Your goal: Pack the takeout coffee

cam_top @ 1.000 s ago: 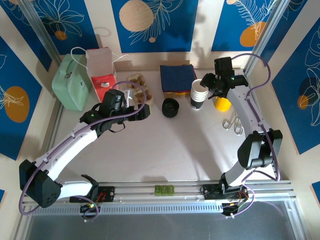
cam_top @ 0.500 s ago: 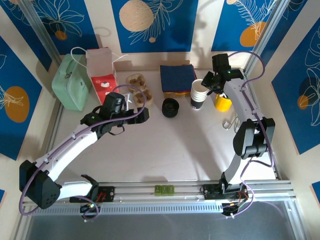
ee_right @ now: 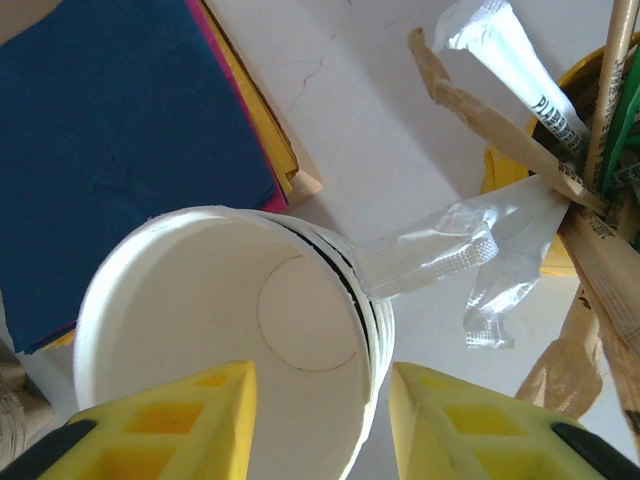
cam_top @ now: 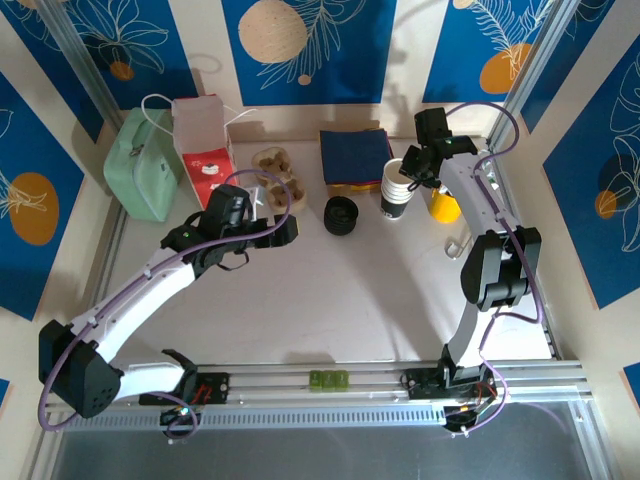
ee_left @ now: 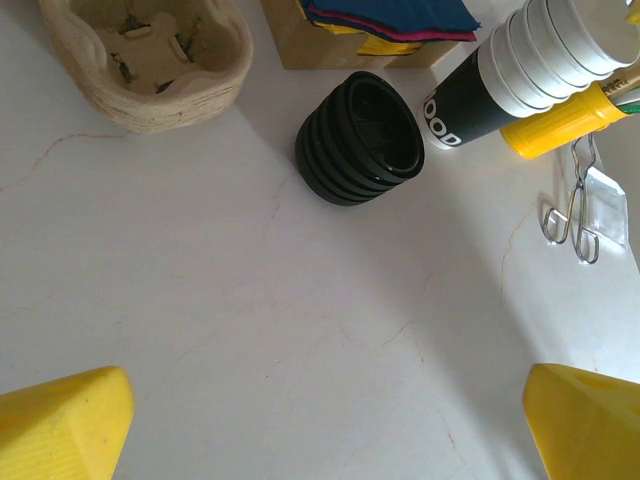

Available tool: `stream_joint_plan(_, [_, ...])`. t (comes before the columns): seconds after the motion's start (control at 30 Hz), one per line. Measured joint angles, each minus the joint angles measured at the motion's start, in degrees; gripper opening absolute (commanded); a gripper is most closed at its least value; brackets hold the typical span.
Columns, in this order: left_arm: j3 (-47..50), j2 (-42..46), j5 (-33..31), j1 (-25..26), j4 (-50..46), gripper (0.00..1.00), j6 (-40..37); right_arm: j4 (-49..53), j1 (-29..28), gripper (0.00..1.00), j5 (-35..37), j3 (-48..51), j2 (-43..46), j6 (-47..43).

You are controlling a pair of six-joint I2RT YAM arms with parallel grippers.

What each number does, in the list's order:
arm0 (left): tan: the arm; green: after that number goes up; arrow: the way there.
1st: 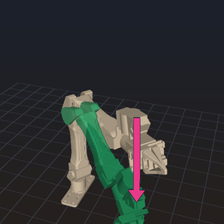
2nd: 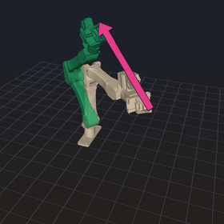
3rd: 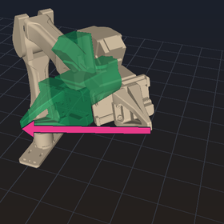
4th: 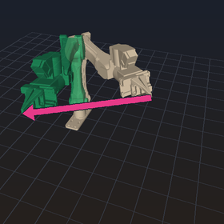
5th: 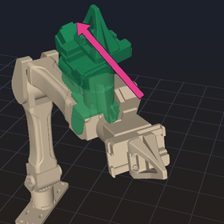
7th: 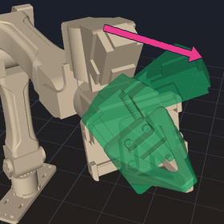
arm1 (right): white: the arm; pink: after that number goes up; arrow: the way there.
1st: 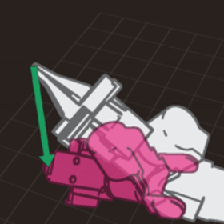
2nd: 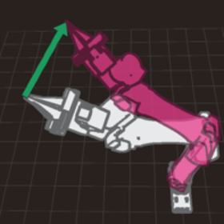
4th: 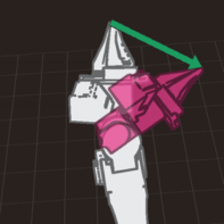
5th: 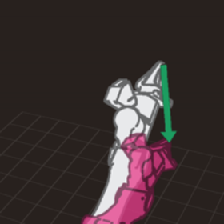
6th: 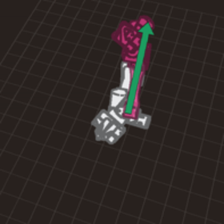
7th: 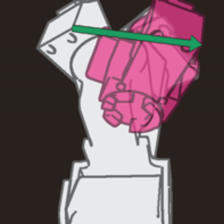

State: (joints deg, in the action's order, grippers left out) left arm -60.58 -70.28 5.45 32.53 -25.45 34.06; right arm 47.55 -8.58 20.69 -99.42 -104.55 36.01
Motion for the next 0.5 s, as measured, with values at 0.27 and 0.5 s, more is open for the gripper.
stream_joint_plan(0.27, [0.11,0.00,0.00,0.00,-0.04,0.99,0.00,0.09,0.00,0.35,0.33,0.00,-0.04,0.00])
stream_joint_plan(0.5, [0.24,0.00,-0.20,0.00,-0.07,0.99,0.02,0.07,-0.09,0.32,0.35,0.00,-0.04,0.00])
